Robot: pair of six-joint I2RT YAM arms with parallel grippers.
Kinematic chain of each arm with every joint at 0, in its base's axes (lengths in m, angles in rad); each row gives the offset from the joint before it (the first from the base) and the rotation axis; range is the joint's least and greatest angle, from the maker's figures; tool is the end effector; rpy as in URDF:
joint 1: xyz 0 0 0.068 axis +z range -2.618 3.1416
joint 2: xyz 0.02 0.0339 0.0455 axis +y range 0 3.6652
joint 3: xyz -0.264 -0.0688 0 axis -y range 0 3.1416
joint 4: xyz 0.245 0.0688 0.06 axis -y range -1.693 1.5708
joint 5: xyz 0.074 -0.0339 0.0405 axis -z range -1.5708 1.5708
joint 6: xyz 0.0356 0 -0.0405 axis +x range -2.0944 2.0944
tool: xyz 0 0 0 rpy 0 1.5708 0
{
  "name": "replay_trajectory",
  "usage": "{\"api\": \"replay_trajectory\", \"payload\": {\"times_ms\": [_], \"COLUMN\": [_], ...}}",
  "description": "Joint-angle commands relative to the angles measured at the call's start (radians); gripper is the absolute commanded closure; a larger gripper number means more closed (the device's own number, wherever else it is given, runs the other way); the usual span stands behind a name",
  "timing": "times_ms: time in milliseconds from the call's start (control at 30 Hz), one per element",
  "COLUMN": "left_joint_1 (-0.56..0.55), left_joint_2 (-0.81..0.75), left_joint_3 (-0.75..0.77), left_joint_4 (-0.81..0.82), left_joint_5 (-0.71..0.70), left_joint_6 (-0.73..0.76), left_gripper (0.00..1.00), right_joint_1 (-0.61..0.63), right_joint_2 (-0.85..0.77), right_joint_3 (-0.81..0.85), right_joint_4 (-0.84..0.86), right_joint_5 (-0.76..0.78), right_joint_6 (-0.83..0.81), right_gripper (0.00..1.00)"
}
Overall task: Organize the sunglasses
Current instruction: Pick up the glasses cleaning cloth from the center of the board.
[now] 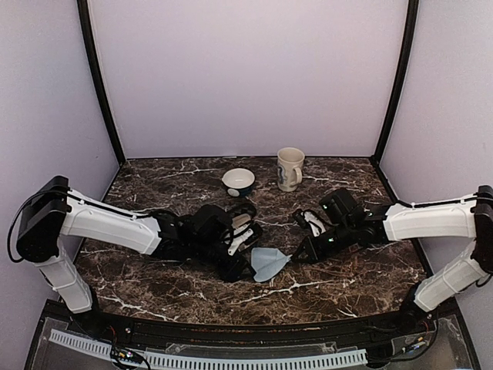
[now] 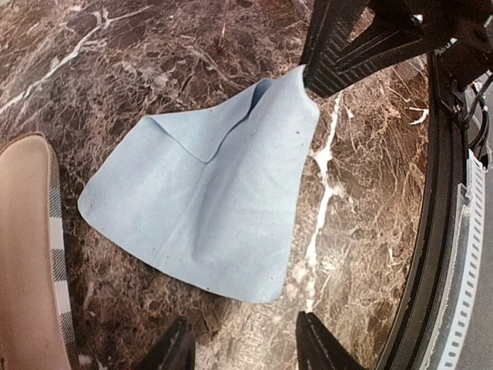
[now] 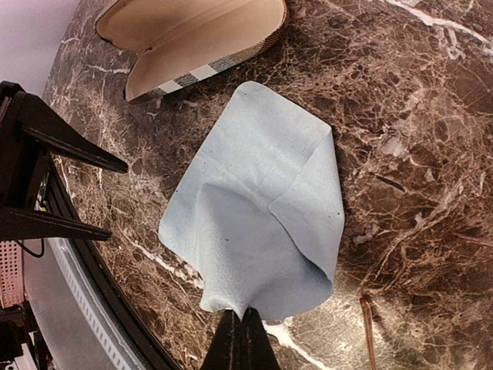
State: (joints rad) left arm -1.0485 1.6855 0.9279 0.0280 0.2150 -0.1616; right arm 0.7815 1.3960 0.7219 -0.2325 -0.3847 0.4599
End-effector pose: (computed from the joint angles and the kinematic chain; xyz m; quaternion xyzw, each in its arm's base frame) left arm 0.1683 -0.3076 0.1785 0.4290 0.8010 -0.3115 0.2782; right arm 0.1815 0.1989 0.1832 -0.2101 0.9060 0.3331 0.1552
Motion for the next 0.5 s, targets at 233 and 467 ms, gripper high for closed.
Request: {"api": "replay_trajectory", "payload": {"times_ms": [233, 467], "left_joint_1": [-0.076, -0.108], "left_joint_2": [0.098, 0.153], "left_joint_3": [0.088, 0.149], "left_joint_4": [0.010, -0.042], "left_joint_5": [-0.074, -0.130], "left_joint_6": [0.146, 0.195], "left_gripper": [0.55, 0.57], "right_joint_1": [-0.018, -0.021], "right_joint_2": [0.016, 0.021], "right_joint_3": [-0.001, -0.001], "right_joint_4": [0.036, 0.042], "right_joint_5": [-0.044, -0.048], "right_joint_6": [0.021, 0.020], "right_gripper": [1.00, 1.00]}}
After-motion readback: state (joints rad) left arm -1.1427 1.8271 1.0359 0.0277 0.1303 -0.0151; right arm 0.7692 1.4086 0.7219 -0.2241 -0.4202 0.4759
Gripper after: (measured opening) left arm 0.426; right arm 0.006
